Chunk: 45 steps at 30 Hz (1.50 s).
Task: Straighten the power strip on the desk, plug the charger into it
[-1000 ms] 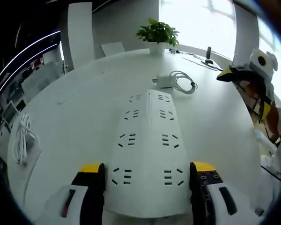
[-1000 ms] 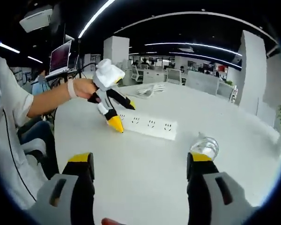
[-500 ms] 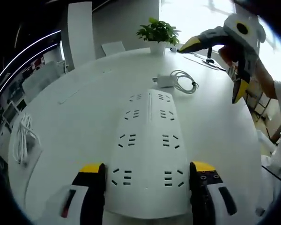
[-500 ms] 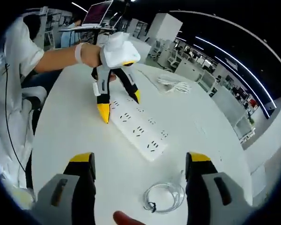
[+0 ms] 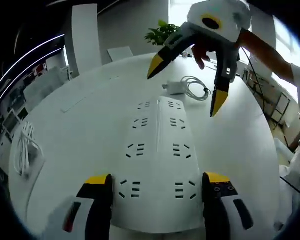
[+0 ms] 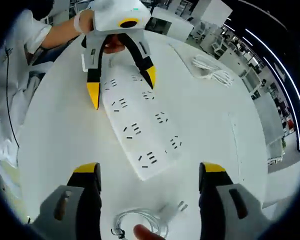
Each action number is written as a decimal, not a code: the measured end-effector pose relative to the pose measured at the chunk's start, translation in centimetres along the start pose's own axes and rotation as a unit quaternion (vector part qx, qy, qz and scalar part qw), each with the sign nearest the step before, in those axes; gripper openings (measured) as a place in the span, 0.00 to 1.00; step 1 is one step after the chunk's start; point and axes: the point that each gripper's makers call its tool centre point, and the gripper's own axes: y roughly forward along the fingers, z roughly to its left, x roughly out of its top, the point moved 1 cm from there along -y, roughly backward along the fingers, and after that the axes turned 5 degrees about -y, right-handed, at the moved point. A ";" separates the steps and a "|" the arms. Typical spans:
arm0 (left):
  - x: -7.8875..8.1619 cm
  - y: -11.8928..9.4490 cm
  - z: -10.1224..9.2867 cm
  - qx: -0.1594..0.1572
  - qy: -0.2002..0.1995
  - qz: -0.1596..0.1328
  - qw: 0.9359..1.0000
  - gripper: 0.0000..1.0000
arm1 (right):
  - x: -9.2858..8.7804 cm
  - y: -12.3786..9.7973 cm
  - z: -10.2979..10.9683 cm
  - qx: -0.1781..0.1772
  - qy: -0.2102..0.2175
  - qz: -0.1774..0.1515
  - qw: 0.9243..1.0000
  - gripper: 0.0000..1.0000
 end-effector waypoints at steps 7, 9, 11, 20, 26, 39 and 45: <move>0.1 0.1 -0.1 -0.004 0.001 -0.006 1.000 0.75 | 0.1 2.0 -0.7 0.044 -0.056 0.048 0.996 0.77; 0.1 0.1 -0.1 -0.005 0.002 -0.006 1.000 0.75 | 0.3 2.4 -0.9 0.050 -0.066 0.051 0.995 0.74; 0.1 0.2 -0.1 -0.006 0.003 -0.007 1.000 0.75 | 0.4 2.7 -1.0 0.055 -0.073 0.055 0.994 0.73; 0.2 0.2 -0.1 -0.007 0.003 -0.008 1.000 0.75 | 0.7 3.7 -0.7 0.082 -0.087 0.080 0.990 0.68; 0.2 0.2 0.0 -0.011 0.004 -0.009 1.000 0.75 | 0.8 3.9 -0.6 0.106 -0.093 0.077 0.987 0.66; 0.2 0.2 -0.1 -0.019 0.012 -0.002 1.000 0.75 | 0.7 4.0 -0.2 0.127 -0.080 0.060 0.987 0.64; 0.0 0.1 -0.3 -0.041 0.033 -0.003 0.999 0.75 | 0.7 3.5 0.9 0.114 -0.046 0.061 0.990 0.64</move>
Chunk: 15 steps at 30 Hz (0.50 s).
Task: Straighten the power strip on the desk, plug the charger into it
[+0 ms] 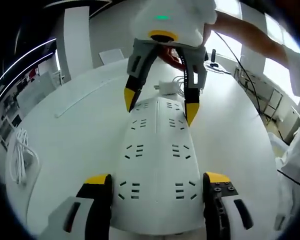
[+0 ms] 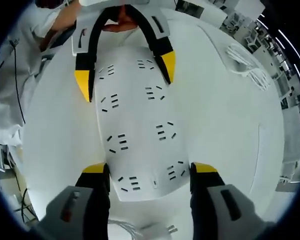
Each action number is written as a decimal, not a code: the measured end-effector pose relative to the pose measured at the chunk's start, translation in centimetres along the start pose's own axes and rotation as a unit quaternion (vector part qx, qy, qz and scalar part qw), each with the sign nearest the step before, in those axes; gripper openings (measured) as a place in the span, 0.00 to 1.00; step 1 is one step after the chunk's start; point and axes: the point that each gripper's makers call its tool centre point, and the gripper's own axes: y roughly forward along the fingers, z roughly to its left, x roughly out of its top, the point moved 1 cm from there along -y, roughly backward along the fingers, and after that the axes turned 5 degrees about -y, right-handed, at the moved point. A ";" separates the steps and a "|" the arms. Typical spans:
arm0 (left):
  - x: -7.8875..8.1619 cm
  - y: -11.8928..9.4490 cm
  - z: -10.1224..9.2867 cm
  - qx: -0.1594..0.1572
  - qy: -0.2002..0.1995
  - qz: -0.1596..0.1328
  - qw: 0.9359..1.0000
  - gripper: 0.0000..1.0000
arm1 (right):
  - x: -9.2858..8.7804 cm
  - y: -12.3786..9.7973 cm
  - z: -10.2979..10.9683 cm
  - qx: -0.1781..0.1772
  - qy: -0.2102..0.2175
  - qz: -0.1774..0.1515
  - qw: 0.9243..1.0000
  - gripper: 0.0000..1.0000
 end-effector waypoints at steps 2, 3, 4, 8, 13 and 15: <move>0.0 0.0 -0.1 -0.005 0.006 0.002 1.000 0.76 | 0.0 0.0 0.3 -0.003 0.008 0.007 1.000 0.64; -0.1 0.0 -0.1 -0.008 0.008 0.002 1.000 0.76 | 0.0 -0.1 0.4 -0.005 0.014 0.008 1.000 0.64; -0.1 0.0 -0.2 -0.011 0.011 0.003 1.000 0.76 | 0.0 -0.1 0.6 -0.006 0.018 0.007 1.000 0.64; -0.2 0.0 -0.4 -0.021 0.022 0.007 1.000 0.76 | 0.0 -0.2 1.1 -0.011 0.033 0.001 0.999 0.64; -0.3 0.0 -0.4 -0.037 0.040 0.013 0.998 0.76 | 0.0 -0.3 1.7 -0.016 0.052 0.002 0.998 0.64; -0.3 0.0 -0.4 -0.044 0.048 0.015 0.998 0.76 | 0.1 -0.3 2.2 -0.019 0.061 0.001 0.998 0.64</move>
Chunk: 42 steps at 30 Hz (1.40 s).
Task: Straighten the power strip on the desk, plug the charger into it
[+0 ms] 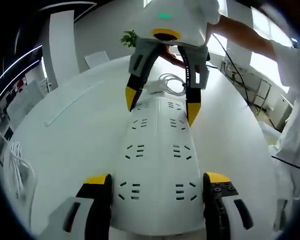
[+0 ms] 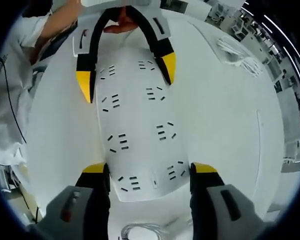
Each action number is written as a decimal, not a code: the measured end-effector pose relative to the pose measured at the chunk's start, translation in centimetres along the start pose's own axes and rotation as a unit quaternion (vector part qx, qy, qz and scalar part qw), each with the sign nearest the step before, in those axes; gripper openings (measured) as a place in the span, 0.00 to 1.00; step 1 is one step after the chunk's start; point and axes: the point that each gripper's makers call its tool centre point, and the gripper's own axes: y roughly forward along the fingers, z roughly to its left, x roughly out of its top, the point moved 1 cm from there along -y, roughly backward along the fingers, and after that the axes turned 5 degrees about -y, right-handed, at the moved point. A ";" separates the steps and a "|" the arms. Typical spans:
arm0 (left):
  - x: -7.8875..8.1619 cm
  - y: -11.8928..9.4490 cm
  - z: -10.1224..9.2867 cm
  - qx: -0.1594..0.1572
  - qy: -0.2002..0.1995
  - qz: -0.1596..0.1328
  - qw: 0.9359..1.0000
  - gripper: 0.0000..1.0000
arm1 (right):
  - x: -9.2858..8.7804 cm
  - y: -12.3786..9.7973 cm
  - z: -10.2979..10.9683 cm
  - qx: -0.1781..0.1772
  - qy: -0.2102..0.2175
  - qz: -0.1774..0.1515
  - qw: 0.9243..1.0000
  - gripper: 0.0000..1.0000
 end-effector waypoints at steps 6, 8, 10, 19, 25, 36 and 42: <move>0.0 0.0 -0.1 -0.014 0.016 0.002 1.000 0.75 | 0.1 -0.2 1.3 -0.009 0.026 0.000 1.000 0.64; 0.1 0.0 -0.2 -0.021 0.022 0.004 1.000 0.75 | 0.1 -0.2 1.6 -0.010 0.034 0.003 0.999 0.63; 0.1 0.0 -0.3 -0.030 0.032 0.005 0.999 0.75 | 0.1 -0.3 2.0 -0.013 0.045 0.007 0.999 0.63; 0.2 0.3 -0.1 -0.052 0.054 0.005 0.997 0.76 | 0.0 -0.5 3.1 -0.027 0.090 0.008 0.996 0.63; 0.4 0.4 0.5 -0.057 0.059 0.008 0.997 0.76 | 0.1 -0.5 3.3 -0.032 0.103 0.006 0.994 0.63; 0.6 0.3 0.7 -0.062 0.064 0.005 0.996 0.76 | 0.2 -0.5 3.5 -0.036 0.118 0.012 0.992 0.63; 0.6 0.2 0.6 -0.064 0.066 0.005 0.996 0.76 | 0.2 -0.5 3.8 -0.039 0.129 0.017 0.991 0.63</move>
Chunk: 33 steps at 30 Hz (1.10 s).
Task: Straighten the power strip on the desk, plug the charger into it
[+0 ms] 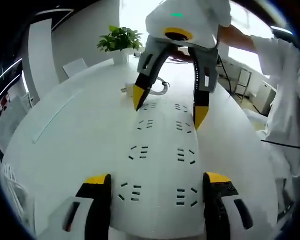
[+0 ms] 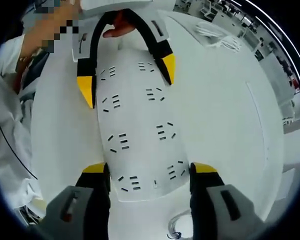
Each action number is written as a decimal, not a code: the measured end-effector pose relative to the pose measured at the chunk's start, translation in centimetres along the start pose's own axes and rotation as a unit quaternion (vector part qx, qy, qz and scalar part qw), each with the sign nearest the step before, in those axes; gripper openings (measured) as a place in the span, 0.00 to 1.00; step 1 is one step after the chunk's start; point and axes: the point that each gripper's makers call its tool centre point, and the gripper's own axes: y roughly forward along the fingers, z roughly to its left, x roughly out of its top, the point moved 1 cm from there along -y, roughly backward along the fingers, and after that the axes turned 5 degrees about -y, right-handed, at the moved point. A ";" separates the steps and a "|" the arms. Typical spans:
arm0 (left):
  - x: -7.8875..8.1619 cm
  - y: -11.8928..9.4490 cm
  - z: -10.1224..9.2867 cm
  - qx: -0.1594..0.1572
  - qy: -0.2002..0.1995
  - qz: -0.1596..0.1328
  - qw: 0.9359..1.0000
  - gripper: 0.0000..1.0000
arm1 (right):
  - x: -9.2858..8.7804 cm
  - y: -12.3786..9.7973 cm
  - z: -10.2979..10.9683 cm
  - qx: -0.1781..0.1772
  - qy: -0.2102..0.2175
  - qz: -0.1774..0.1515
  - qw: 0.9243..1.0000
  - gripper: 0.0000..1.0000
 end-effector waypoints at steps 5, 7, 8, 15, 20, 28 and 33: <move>0.0 0.0 -0.1 -0.002 0.002 -0.002 1.000 0.76 | -0.1 -0.1 0.1 -0.002 0.005 -0.005 1.000 0.63; 0.1 0.0 -0.1 0.000 0.001 -0.001 1.000 0.76 | -0.1 -0.1 0.1 -0.002 0.006 -0.008 1.000 0.63; 0.1 0.0 -0.2 0.001 0.001 -0.001 1.000 0.76 | -0.1 -0.1 0.1 -0.002 0.006 -0.010 1.000 0.63; 0.2 0.1 -0.4 0.001 0.000 -0.011 1.000 0.77 | -0.1 -0.1 0.1 -0.006 0.008 -0.026 1.000 0.64; 0.3 0.2 -0.6 -0.002 0.000 -0.023 1.000 0.78 | -0.1 -0.2 0.1 -0.010 0.006 -0.053 0.999 0.64; 0.3 0.1 -0.7 -0.003 0.001 -0.026 1.000 0.78 | -0.1 -0.2 0.0 -0.012 0.006 -0.066 0.998 0.64; 0.2 0.0 -0.7 -0.004 0.001 -0.035 0.999 0.78 | 0.5 -1.1 0.1 -0.008 0.023 -0.131 0.991 0.62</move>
